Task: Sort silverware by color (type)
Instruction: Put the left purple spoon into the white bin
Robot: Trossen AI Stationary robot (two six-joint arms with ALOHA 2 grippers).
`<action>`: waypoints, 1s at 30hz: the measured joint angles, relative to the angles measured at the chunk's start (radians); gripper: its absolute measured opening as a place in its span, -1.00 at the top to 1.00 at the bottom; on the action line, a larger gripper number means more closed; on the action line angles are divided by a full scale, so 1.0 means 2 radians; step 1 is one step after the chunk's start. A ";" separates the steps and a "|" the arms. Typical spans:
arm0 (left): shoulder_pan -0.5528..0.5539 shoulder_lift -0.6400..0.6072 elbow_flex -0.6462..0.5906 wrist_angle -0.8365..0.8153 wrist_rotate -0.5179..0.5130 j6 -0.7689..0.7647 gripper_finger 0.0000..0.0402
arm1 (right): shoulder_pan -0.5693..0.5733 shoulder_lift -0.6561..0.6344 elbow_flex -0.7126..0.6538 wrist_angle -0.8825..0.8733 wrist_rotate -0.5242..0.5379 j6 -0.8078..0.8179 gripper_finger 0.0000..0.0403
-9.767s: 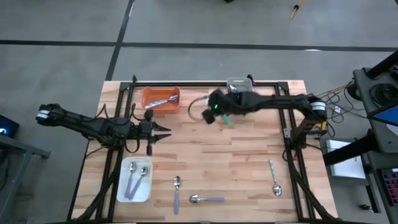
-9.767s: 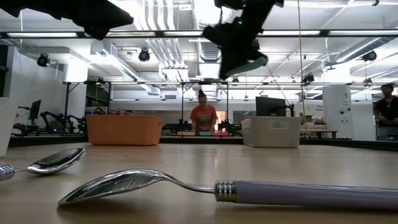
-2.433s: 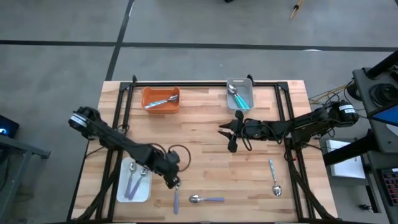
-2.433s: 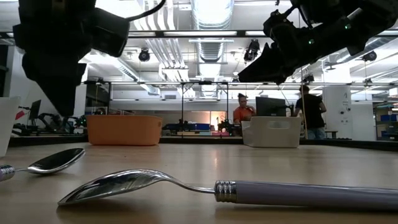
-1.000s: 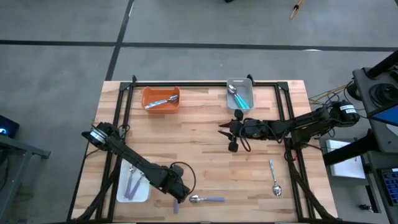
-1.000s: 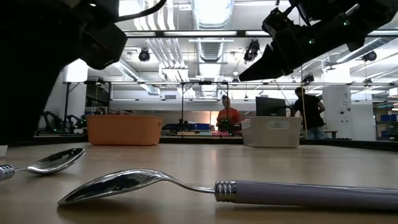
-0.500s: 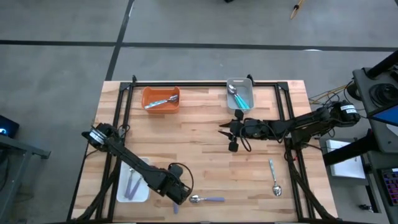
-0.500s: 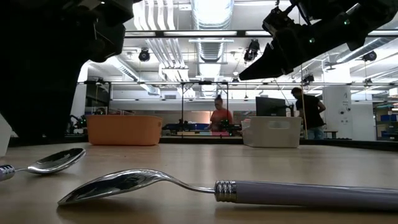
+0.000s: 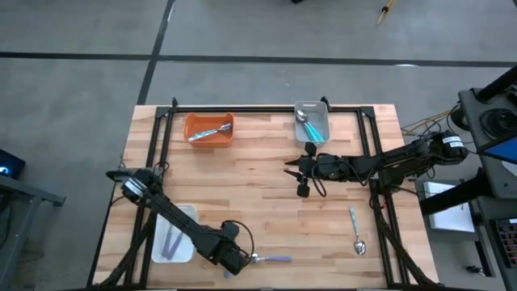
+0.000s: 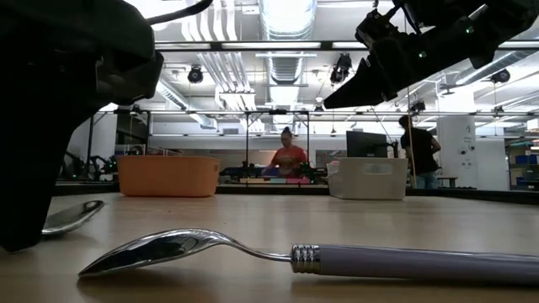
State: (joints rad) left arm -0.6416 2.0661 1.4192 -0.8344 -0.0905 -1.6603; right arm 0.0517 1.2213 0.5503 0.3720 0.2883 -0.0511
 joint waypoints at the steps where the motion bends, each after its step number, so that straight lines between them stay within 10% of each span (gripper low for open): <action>1: 0.000 0.003 0.005 -0.006 0.000 0.000 0.18 | 0.000 0.000 0.000 0.000 0.000 0.000 0.46; 21: -0.004 0.011 0.013 -0.036 -0.040 0.001 0.96 | 0.000 0.000 0.000 0.000 0.000 -0.003 0.46; 30: -0.003 0.011 0.017 -0.034 -0.068 -0.002 0.99 | 0.000 0.000 0.000 0.000 0.000 -0.006 0.46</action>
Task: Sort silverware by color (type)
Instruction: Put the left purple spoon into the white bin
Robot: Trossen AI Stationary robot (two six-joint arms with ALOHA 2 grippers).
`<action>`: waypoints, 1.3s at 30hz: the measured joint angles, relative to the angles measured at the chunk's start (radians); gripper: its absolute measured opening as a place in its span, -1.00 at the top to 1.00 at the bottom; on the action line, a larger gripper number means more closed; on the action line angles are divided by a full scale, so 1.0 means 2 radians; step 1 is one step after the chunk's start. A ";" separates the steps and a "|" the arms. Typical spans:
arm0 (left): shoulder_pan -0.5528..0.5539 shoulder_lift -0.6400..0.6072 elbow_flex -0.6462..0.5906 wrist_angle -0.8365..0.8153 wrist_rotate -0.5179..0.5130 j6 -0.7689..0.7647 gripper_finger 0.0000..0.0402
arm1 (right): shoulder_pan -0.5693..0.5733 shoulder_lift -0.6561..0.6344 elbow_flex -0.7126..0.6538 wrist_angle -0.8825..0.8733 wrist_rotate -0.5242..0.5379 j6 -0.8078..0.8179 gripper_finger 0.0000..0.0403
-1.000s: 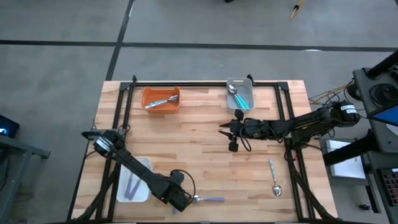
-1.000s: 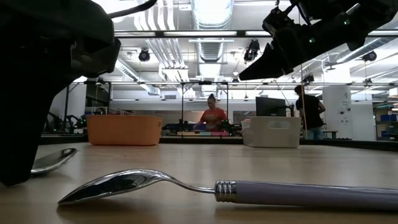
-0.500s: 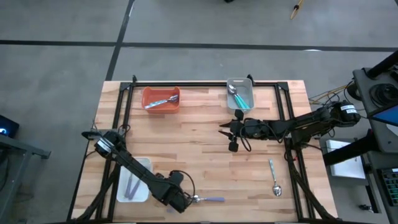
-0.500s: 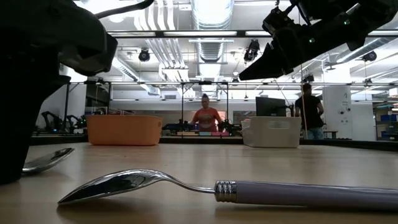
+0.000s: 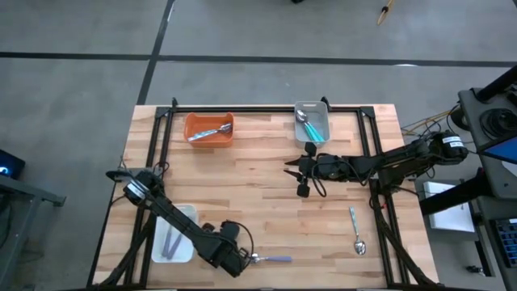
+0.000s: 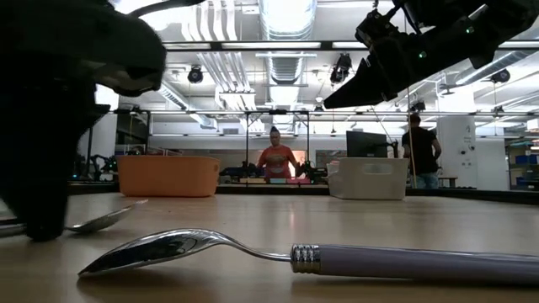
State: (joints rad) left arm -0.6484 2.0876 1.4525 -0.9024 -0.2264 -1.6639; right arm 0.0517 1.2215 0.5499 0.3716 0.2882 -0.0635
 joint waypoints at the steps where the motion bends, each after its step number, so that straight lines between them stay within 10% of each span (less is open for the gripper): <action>1: 0.001 0.000 0.002 0.000 -0.005 0.002 0.99 | 0.000 0.000 0.000 0.000 0.000 0.000 0.46; 18: 0.013 -0.141 0.012 -0.068 -0.055 0.081 0.99 | 0.000 0.000 0.000 -0.001 0.000 -0.002 0.46; 28: -0.038 -0.234 0.000 -0.247 -0.032 -0.028 0.99 | 0.000 0.000 0.000 -0.001 0.000 0.010 0.46; 39: -0.062 -0.240 -0.027 -0.218 -0.038 -0.044 1.00 | 0.000 0.000 0.000 0.000 0.000 0.023 0.46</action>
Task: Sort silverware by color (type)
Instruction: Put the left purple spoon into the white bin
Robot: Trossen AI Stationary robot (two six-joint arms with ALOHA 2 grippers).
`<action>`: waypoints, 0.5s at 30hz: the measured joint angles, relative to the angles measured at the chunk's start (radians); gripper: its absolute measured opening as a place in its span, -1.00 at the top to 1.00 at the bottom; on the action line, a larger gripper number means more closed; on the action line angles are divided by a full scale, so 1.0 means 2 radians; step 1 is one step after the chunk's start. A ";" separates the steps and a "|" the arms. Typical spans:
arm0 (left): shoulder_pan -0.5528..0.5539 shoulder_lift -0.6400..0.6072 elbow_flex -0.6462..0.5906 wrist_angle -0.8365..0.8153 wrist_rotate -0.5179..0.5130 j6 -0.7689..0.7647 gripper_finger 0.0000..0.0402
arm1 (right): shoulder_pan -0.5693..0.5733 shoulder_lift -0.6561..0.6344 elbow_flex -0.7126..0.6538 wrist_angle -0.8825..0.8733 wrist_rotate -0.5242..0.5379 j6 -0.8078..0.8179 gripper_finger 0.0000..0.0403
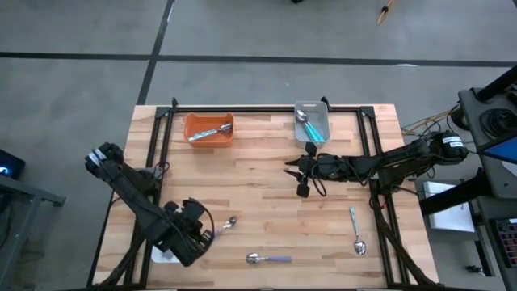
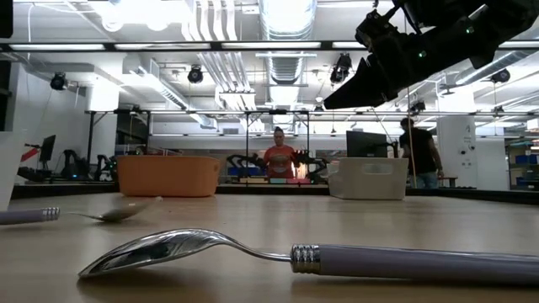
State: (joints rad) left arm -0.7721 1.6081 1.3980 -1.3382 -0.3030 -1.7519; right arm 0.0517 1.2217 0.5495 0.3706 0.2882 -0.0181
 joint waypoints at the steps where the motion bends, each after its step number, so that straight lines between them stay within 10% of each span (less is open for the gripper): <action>1: 0.001 0.003 0.000 0.010 -0.001 0.007 1.00 | 0.000 0.000 0.000 0.000 0.000 0.000 0.46; 15: 0.049 0.077 -0.010 0.200 0.003 0.246 1.00 | 0.000 0.000 0.000 0.000 0.000 0.000 0.46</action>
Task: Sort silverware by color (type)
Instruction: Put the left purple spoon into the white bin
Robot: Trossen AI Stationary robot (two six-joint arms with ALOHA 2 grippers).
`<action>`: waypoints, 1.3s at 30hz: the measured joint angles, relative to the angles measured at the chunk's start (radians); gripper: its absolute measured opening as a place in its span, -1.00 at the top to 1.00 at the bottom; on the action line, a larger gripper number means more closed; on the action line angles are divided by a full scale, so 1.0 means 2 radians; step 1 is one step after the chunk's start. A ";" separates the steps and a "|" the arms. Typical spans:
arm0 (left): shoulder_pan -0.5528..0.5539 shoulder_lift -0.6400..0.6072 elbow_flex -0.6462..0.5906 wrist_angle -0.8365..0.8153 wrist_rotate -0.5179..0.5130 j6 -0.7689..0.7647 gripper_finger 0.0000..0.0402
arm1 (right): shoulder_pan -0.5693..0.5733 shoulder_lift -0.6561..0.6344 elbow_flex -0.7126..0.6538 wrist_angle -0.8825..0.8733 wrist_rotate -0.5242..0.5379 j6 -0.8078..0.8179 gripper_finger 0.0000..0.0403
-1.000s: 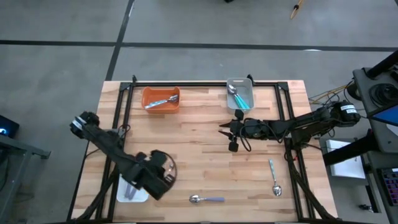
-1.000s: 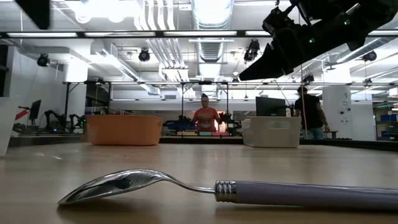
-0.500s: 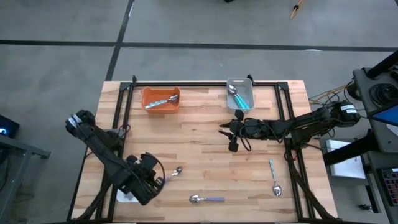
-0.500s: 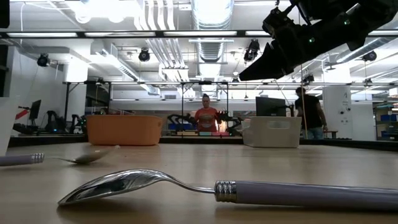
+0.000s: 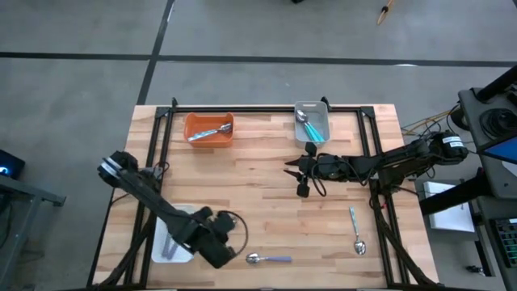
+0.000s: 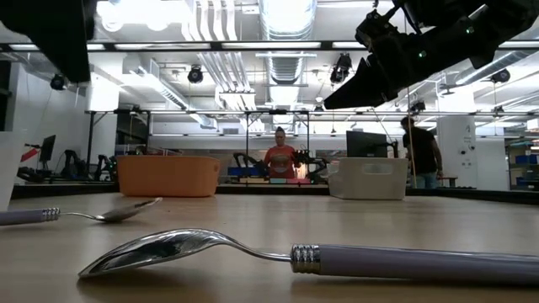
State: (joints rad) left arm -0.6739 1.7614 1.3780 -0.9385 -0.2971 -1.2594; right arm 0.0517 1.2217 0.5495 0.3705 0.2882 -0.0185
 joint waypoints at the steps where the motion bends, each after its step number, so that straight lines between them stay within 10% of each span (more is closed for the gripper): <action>1: 0.002 0.010 0.000 0.005 0.000 0.021 1.00 | 0.000 0.000 0.000 0.000 0.000 0.000 0.46; 15: 0.008 0.078 -0.006 -0.024 -0.059 0.168 0.73 | 0.000 0.000 0.000 -0.013 0.000 -0.002 0.46; 29: 0.008 -0.031 -0.163 0.144 -0.051 0.204 0.80 | 0.000 0.000 0.000 -0.012 0.000 0.010 0.46; 39: 0.008 -0.034 -0.184 0.169 -0.040 0.203 0.48 | 0.000 0.000 0.000 -0.012 0.000 0.022 0.46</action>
State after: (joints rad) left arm -0.6582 1.6933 1.0094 -0.6003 -0.3767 -0.8524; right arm 0.0517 1.2221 0.5495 0.3470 0.2882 0.0261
